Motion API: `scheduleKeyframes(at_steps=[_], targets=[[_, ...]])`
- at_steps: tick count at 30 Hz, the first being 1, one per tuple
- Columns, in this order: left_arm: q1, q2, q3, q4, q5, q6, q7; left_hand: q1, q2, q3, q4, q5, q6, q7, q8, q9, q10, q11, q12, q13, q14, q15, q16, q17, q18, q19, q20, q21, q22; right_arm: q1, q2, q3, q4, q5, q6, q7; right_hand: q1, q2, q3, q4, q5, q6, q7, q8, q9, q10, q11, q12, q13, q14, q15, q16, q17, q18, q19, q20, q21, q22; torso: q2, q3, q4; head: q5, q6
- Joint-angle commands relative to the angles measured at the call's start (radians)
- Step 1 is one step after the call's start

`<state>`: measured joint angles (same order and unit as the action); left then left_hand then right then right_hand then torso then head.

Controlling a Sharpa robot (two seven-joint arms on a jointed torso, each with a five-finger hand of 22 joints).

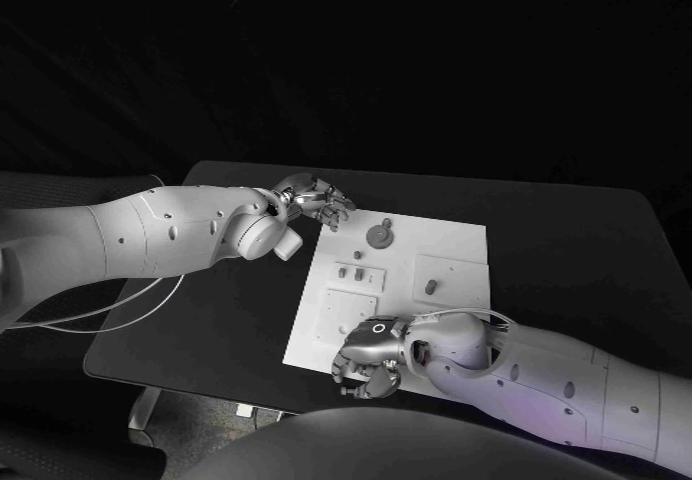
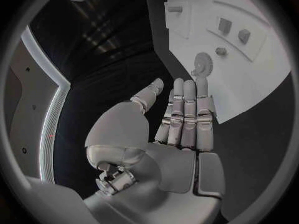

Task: Assemble the parts on the task board

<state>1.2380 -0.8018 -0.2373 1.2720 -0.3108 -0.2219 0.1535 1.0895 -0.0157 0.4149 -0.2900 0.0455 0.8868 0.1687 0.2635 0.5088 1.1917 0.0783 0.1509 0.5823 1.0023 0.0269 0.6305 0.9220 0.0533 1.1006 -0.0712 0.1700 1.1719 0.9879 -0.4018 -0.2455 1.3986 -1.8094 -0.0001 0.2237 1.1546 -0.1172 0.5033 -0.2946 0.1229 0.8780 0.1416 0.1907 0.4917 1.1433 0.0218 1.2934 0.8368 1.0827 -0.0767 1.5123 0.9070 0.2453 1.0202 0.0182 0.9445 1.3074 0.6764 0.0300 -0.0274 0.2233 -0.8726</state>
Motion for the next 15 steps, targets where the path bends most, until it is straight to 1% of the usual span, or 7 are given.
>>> scheduleKeyframes(at_steps=[1,5,10,13,15], targets=[[0.000,0.003,0.001,0.001,-0.003,0.013,0.010,0.001,0.006,0.002,0.001,0.005,0.005,-0.001,0.003,0.001,-0.008,0.000,0.004,-0.002,0.006,-0.001,0.005,-0.001,0.013,0.007,-0.001,-0.005,0.002,-0.006,0.004,0.000,-0.003,-0.024,0.007,-0.002,0.003,-0.009,-0.008,0.001,-0.008,0.013,0.004,0.008,0.001,-0.001,0.011,0.005,-0.001,-0.001,0.005,0.004,-0.001,0.017,0.000,0.001,-0.002,0.011,0.000,0.0003,0.0011,0.001,0.000],[0.000,0.003,0.001,0.001,-0.003,0.013,0.010,0.001,0.006,0.002,0.001,0.005,0.005,-0.001,0.003,0.001,-0.008,0.000,0.004,-0.002,0.006,-0.001,0.005,-0.001,0.013,0.007,-0.001,-0.006,0.002,-0.011,0.008,0.000,-0.006,-0.029,0.007,-0.006,0.002,-0.012,-0.010,0.001,-0.010,0.019,0.005,0.011,0.001,-0.001,0.012,0.006,0.000,-0.001,0.006,0.005,0.000,0.017,0.000,0.002,-0.002,0.011,0.000,0.0001,0.0015,0.001,0.000],[0.000,0.003,0.001,0.001,-0.003,0.012,0.010,0.002,0.006,0.002,0.001,0.005,0.005,-0.001,0.003,0.001,-0.008,0.000,0.005,-0.002,0.006,-0.001,0.005,-0.001,0.013,0.007,-0.001,-0.006,0.002,-0.023,0.016,0.000,-0.013,-0.030,0.011,-0.011,0.002,-0.013,-0.011,0.001,-0.011,0.023,0.006,0.013,0.001,-0.001,0.013,0.007,0.000,-0.001,0.007,0.005,0.000,0.017,0.000,0.002,-0.002,0.011,0.000,-0.0014,0.0009,0.001,0.000],[0.000,0.003,0.001,0.002,-0.003,0.013,0.010,0.002,0.006,0.002,0.001,0.005,0.005,-0.001,0.003,0.001,-0.008,0.000,0.005,-0.002,0.006,-0.001,0.006,-0.001,0.013,0.007,-0.001,-0.006,0.002,-0.029,0.017,0.000,-0.015,-0.031,0.008,-0.014,0.002,-0.013,-0.012,0.001,-0.011,0.028,0.007,0.017,0.001,-0.001,0.014,0.008,0.000,0.000,0.008,0.006,0.000,0.017,0.001,0.002,-0.001,0.011,0.000,-0.0012,0.0012,0.001,0.000],[0.000,0.002,0.001,0.002,-0.004,0.012,0.010,0.002,0.006,0.002,0.001,0.005,0.005,-0.001,0.003,0.001,-0.008,0.000,0.006,-0.002,0.006,-0.001,0.006,-0.001,0.013,0.007,-0.001,-0.006,0.002,-0.030,0.017,0.000,-0.016,-0.031,0.007,-0.015,0.001,-0.013,-0.013,0.001,-0.011,0.031,0.006,0.019,0.001,-0.002,0.014,0.009,0.000,0.000,0.008,0.006,0.000,0.017,0.001,0.002,-0.001,0.011,0.000,-0.0011,0.0012,0.001,0.000]])
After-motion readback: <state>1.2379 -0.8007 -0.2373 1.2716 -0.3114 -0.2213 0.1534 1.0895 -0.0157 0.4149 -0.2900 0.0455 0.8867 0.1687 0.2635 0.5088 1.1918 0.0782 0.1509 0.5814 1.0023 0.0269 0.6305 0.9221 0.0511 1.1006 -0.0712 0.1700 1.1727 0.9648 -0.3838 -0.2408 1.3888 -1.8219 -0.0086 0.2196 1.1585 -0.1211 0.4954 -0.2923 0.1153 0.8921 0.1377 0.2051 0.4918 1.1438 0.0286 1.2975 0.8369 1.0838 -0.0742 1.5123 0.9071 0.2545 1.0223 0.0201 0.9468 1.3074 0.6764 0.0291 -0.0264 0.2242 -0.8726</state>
